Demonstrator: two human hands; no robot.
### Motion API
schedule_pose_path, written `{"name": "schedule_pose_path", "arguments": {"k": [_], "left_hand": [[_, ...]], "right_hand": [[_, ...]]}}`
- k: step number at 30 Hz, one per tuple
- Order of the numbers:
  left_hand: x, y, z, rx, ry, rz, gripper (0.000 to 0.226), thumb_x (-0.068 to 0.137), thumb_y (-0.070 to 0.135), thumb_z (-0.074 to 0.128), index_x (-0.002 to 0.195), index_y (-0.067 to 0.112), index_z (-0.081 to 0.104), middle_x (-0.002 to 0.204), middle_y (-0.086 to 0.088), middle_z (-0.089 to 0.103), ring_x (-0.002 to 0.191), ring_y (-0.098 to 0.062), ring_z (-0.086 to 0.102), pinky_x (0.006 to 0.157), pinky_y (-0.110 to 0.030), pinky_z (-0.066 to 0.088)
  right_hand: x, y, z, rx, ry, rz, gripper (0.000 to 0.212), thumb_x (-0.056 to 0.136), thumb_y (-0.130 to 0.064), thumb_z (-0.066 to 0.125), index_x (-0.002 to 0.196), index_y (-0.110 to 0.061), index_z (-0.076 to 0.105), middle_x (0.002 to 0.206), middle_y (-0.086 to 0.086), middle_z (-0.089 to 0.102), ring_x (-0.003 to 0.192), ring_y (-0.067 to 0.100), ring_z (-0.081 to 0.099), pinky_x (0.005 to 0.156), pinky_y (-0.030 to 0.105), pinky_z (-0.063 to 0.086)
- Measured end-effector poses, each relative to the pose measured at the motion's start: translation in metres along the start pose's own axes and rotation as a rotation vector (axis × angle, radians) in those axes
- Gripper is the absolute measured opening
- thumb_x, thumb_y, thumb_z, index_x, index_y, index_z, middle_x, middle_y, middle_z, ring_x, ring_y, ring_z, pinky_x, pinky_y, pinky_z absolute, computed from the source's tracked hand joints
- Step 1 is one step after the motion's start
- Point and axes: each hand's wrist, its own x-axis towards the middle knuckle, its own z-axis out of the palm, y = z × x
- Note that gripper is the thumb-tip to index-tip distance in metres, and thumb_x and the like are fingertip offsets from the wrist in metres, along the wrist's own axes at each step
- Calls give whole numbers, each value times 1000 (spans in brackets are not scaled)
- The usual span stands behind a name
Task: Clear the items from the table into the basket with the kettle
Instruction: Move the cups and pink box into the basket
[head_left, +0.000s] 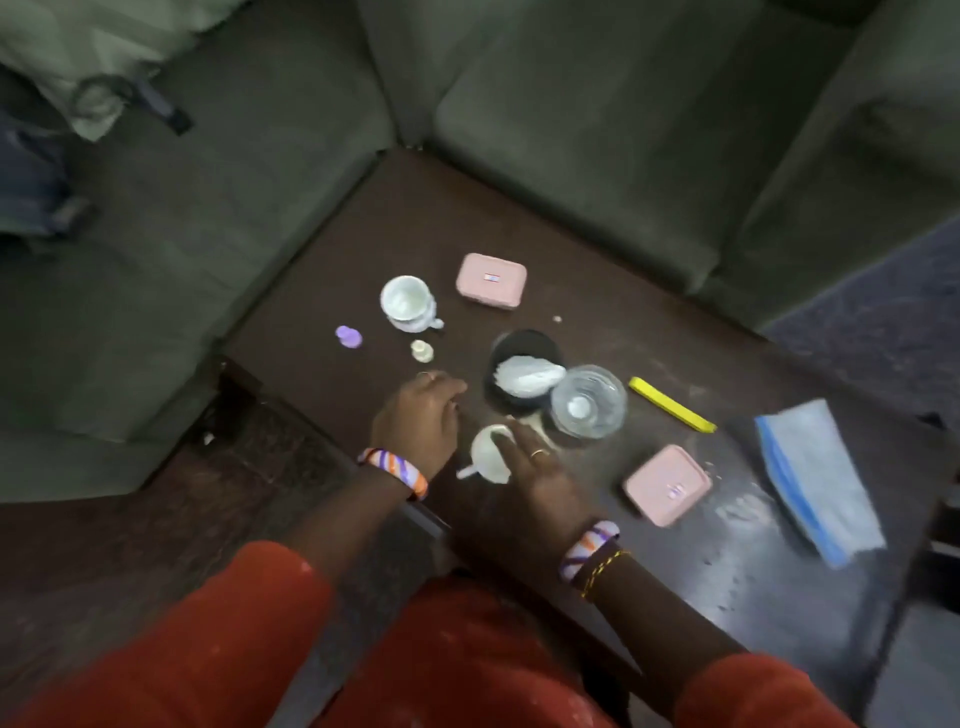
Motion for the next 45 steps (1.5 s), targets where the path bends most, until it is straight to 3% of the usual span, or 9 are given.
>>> {"name": "schedule_pose_path", "arguments": {"k": [5, 10, 14, 17, 21, 25, 30, 36, 45], "left_hand": [[63, -66, -29, 159, -164, -198, 64, 78, 23, 65, 136, 13, 41, 145, -20, 34, 131, -39, 38, 106, -46, 39], [142, -72, -27, 229, -332, -199, 92, 71, 42, 71, 145, 32, 17, 155, -19, 6, 137, -44, 24, 109, -48, 33], [171, -70, -12, 359, -461, -153, 67, 74, 37, 69, 135, 30, 41, 144, -16, 31, 127, -43, 39, 103, -49, 41], [175, -77, -12, 390, -394, -117, 38, 78, 24, 64, 116, 25, 60, 123, -17, 48, 112, -43, 53, 97, -46, 48], [174, -56, -44, 358, -284, -85, 39, 78, 24, 65, 116, 24, 58, 120, -16, 52, 112, -43, 51, 92, -46, 47], [174, 14, -86, 318, -207, 190, 48, 69, 23, 70, 115, 21, 57, 116, -14, 58, 108, -40, 56, 89, -44, 49], [142, 158, -109, 274, -416, 590, 62, 58, 25, 81, 115, 29, 58, 117, -10, 56, 107, -30, 57, 91, -37, 49], [74, 338, -68, 340, -411, 977, 57, 64, 28, 77, 117, 35, 56, 112, -12, 55, 105, -32, 57, 85, -33, 45], [-56, 531, 122, 266, -543, 1069, 52, 64, 22, 75, 109, 7, 54, 114, -17, 54, 106, -36, 54, 88, -41, 47]], "right_hand": [[47, -25, 39, -349, -267, 73, 49, 71, -38, 52, 115, -17, 46, 109, 14, 72, 99, 28, 70, 77, 37, 57], [60, -14, 55, -555, -341, 152, 43, 59, -45, 66, 95, -24, 75, 100, 15, 75, 89, 29, 72, 78, 38, 54], [62, -13, 48, -547, -438, 155, 33, 59, -47, 63, 84, -29, 72, 98, 12, 74, 88, 28, 71, 59, 36, 56], [59, -13, 37, -456, -422, 119, 39, 68, -34, 32, 78, -30, 70, 100, 13, 72, 93, 30, 70, 46, 34, 53], [49, -21, -3, -249, -400, 89, 33, 86, -24, 47, 117, -30, 55, 148, 12, 28, 138, 33, 22, 86, 46, 50], [35, -24, -70, -93, -282, 153, 32, 83, -26, 58, 114, -32, 57, 142, 4, 32, 130, 26, 26, 96, 36, 44], [-13, -7, -186, -82, -65, 214, 28, 78, -21, 65, 106, -22, 65, 127, 7, 51, 117, 26, 42, 90, 25, 29], [-144, 62, -318, -207, 202, 412, 30, 63, -24, 61, 90, -17, 72, 97, 12, 69, 97, 31, 59, 87, 31, 39], [-369, 253, -370, -247, 112, 747, 68, 60, -10, 76, 123, -14, 53, 120, 17, 59, 109, 34, 56, 92, 34, 45]]}}
